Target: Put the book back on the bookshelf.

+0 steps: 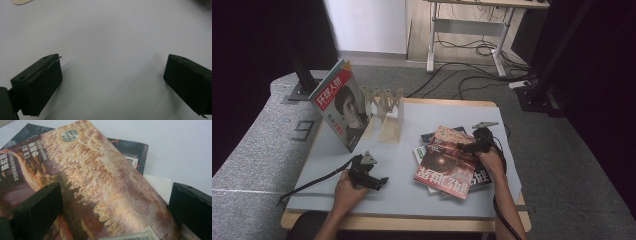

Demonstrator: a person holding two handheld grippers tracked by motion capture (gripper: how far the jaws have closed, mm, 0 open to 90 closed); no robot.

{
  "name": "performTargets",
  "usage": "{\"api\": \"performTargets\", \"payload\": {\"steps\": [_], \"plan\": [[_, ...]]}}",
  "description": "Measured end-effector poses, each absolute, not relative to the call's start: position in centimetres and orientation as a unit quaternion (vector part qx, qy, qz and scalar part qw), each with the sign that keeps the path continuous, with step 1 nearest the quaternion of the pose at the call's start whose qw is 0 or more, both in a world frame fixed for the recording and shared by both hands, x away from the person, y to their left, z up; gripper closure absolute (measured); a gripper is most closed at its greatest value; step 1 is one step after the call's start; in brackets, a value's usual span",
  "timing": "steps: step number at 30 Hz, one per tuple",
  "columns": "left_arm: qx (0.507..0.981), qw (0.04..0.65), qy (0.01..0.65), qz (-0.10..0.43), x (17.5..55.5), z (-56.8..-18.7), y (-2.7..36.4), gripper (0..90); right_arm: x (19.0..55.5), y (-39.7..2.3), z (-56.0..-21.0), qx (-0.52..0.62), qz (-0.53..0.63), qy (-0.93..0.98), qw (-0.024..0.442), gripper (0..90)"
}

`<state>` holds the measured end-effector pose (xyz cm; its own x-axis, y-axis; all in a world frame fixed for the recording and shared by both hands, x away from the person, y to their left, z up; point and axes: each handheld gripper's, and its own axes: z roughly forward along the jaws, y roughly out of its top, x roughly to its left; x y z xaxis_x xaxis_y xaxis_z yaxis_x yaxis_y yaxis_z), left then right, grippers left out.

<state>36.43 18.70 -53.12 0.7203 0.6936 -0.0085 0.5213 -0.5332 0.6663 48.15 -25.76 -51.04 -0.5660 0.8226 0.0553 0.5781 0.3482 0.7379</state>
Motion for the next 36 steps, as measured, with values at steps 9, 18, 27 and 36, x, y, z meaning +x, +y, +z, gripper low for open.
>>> {"api": "performTargets", "payload": {"steps": [9,18,27,36], "plan": [[0.866,0.332,0.351,0.130,36.4,-53.1,18.7,1.3,47.0,-25.8,-50.9,0.446,0.359,0.803,0.167,0.0],[0.865,0.331,0.353,0.131,36.4,-53.1,18.7,1.5,45.6,-26.1,-50.8,0.448,0.354,0.804,0.165,0.0],[0.864,0.332,0.356,0.132,36.2,-53.0,18.4,2.3,43.7,-26.3,-50.9,0.448,0.358,0.801,0.171,0.0],[0.853,0.383,0.346,0.072,35.9,-52.8,17.5,10.7,41.8,-26.7,-51.1,0.449,0.363,0.797,0.176,0.0]]}}
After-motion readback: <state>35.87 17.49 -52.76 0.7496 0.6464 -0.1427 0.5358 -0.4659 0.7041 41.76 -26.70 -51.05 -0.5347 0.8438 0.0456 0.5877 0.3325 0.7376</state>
